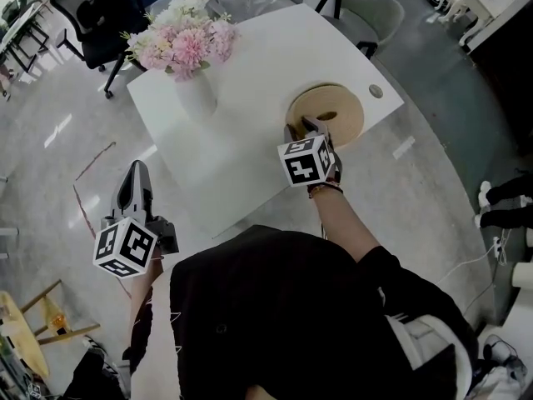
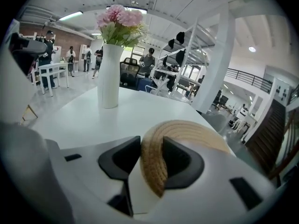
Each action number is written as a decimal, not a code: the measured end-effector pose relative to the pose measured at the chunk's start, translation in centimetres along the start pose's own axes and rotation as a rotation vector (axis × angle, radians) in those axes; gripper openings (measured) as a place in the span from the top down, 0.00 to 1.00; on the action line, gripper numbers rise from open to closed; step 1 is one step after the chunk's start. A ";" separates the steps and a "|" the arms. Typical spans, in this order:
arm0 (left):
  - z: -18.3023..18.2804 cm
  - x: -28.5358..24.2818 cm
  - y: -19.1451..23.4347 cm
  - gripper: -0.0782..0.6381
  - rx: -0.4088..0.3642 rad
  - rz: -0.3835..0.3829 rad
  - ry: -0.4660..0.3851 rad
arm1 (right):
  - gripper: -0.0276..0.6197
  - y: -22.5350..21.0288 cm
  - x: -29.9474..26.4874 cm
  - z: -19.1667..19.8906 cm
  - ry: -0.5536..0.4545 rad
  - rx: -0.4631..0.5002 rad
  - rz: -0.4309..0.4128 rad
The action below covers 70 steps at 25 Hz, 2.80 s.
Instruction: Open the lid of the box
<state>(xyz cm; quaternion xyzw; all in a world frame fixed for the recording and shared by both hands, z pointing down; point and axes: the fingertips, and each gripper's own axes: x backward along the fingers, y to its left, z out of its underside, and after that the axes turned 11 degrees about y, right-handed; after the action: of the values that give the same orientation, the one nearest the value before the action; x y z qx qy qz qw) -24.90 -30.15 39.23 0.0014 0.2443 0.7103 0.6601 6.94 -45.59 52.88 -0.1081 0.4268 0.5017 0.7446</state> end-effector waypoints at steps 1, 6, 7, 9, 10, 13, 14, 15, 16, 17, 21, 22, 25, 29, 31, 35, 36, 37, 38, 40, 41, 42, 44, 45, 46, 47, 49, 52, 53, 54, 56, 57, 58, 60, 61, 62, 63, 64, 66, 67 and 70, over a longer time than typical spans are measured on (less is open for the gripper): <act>0.0 0.0 0.0 0.88 0.000 0.000 -0.001 | 0.72 0.0 -0.1 0.0 -0.001 0.006 0.006; 0.1 0.1 0.2 0.88 -0.001 -0.003 -0.003 | 0.73 -0.1 -0.2 0.0 0.001 0.000 0.004; 0.1 0.2 0.2 0.88 0.000 -0.005 -0.004 | 0.73 -0.2 -0.2 0.0 0.002 -0.009 0.000; 0.1 0.2 0.3 0.88 0.002 -0.008 -0.007 | 0.73 -0.3 -0.3 0.0 0.002 -0.029 -0.008; 0.1 0.2 0.4 0.88 0.003 -0.009 -0.008 | 0.73 -0.4 -0.3 0.0 0.002 -0.040 -0.012; 0.0 0.2 0.5 0.88 0.004 -0.011 -0.010 | 0.74 -0.5 -0.4 -0.2 0.001 -0.076 -0.031; -0.1 0.2 0.5 0.88 0.004 -0.011 -0.011 | 0.74 -0.6 -0.3 -0.2 0.000 -0.088 -0.041; -0.1 0.2 0.4 0.88 0.004 -0.011 -0.012 | 0.74 -0.6 -0.2 -0.2 -0.001 -0.099 -0.051; -0.2 0.2 0.4 0.88 0.004 -0.010 -0.013 | 0.74 -0.7 -0.1 -0.3 -0.002 -0.109 -0.060; -0.2 0.2 0.3 0.88 0.003 -0.009 -0.013 | 0.74 -0.7 0.0 -0.3 -0.003 -0.116 -0.067; -0.4 0.0 -0.1 0.88 0.001 0.001 -0.010 | 0.75 -1.2 0.5 -0.2 0.001 -0.125 -0.075; -0.5 -0.1 -0.2 0.88 0.000 0.004 -0.010 | 0.75 -1.3 0.7 -0.2 -0.001 -0.130 -0.079; -0.9 -0.2 -0.5 0.88 -0.005 0.011 -0.015 | 0.75 -1.4 1.2 -0.6 -0.019 -0.155 -0.099; -1.1 -0.4 -1.1 0.88 -0.014 0.020 -0.015 | 0.75 -1.7 1.7 -0.7 -0.031 -0.191 -0.133; -1.3 -0.5 -1.4 0.88 -0.020 0.025 -0.016 | 0.75 -1.8 2.0 -0.8 -0.041 -0.208 -0.148; -1.5 -0.8 -1.8 0.88 -0.026 0.034 -0.015 | 0.75 -2.2 2.4 -1.2 -0.062 -0.250 -0.176; -1.6 -0.9 -1.9 0.88 -0.028 0.037 -0.015 | 0.75 -2.4 2.5 -1.3 -0.069 -0.264 -0.182; -1.6 -1.0 -1.9 0.88 -0.030 0.039 -0.015 | 0.75 -2.5 2.6 -1.5 -0.077 -0.280 -0.189; -1.7 -1.2 -2.0 0.88 -0.032 0.041 -0.015 | 0.75 -2.7 2.6 -1.6 -0.087 -0.297 -0.196; -1.8 -1.3 -2.0 0.88 -0.034 0.044 -0.015 | 0.75 -3.0 2.9 -1.9 -0.107 -0.329 -0.211; -1.9 -1.3 -2.1 0.88 -0.036 0.044 -0.014 | 0.75 -3.1 3.0 -2.0 -0.114 -0.339 -0.217; -1.9 -1.4 -2.2 0.88 -0.037 0.044 -0.014 | 0.75 -3.3 3.1 -2.1 -0.120 -0.347 -0.221; -2.0 -1.5 -2.3 0.88 -0.042 0.044 -0.011 | 0.75 -3.4 3.3 -2.2 -0.128 -0.357 -0.225; -2.0 -1.6 -2.3 0.88 -0.044 0.045 -0.009 | 0.75 -3.5 3.4 -2.2 -0.130 -0.360 -0.226; -2.1 -1.6 -2.3 0.88 -0.045 0.046 -0.008 | 0.75 -3.5 3.4 -2.3 -0.132 -0.363 -0.226; -2.2 -1.6 -2.3 0.88 -0.046 0.047 -0.008 | 0.75 -3.5 3.4 -2.3 -0.135 -0.366 -0.226; -2.3 -1.7 -2.3 0.88 -0.045 0.047 -0.008 | 0.75 -3.7 3.6 -2.4 -0.140 -0.374 -0.227; -2.3 -1.7 -2.4 0.88 -0.043 0.047 -0.007 | 0.76 -4.3 4.0 -2.6 -0.160 -0.397 -0.227; -2.3 -1.7 -2.3 0.88 -0.044 0.047 -0.006 | 0.76 -4.4 4.2 -2.7 -0.169 -0.411 -0.230; -2.3 -1.7 -2.3 0.88 -0.043 0.046 -0.005 | 0.76 -4.5 4.3 -2.9 -0.176 -0.423 -0.233; -2.3 -1.8 -2.3 0.88 -0.042 0.048 -0.004 | 0.76 -4.7 4.6 -3.0 -0.189 -0.442 -0.237; -2.3 -1.8 -2.4 0.88 -0.042 0.051 -0.004 | 0.76 -4.8 4.8 -3.1 -0.195 -0.450 -0.239; -2.3 -1.8 -2.5 0.88 -0.043 0.054 -0.004 | 0.76 -4.9 5.0 -3.1 -0.202 -0.458 -0.240; -2.5 -1.9 -2.7 0.88 -0.045 0.060 -0.005 | 0.77 -5.2 5.4 -3.2 -0.215 -0.472 -0.241; -2.6 -1.9 -2.8 0.88 -0.044 0.062 -0.006 | 0.77 -5.3 5.5 -3.2 -0.221 -0.478 -0.242; -2.6 -2.0 -2.9 0.88 -0.044 0.065 -0.006 | 0.77 -5.4 5.7 -3.2 -0.226 -0.484 -0.243; -2.6 -2.0 -3.0 0.88 -0.043 0.068 -0.006 | 0.77 -5.4 5.9 -3.2 -0.231 -0.490 -0.244; -2.6 -2.1 -3.1 0.88 -0.043 0.071 -0.006 | 0.77 -5.6 6.1 -3.2 -0.236 -0.496 -0.246; -2.5 -2.2 -3.3 0.88 -0.043 0.079 -0.005 | 0.77 -5.8 6.4 -3.2 -0.246 -0.507 -0.249; -2.4 -2.3 -3.4 0.88 -0.042 0.082 -0.003 | 0.78 -5.9 6.5 -3.2 -0.249 -0.514 -0.249; -2.3 -2.5 -3.7 0.88 -0.037 0.092 0.000 | 0.78 -6.4 7.0 -3.1 -0.262 -0.543 -0.247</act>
<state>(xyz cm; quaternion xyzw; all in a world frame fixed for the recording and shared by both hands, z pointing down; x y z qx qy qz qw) -21.87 -33.27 36.74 0.0003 0.2307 0.7444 0.6267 11.59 -45.85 44.09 -0.2880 0.1615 0.5126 0.7926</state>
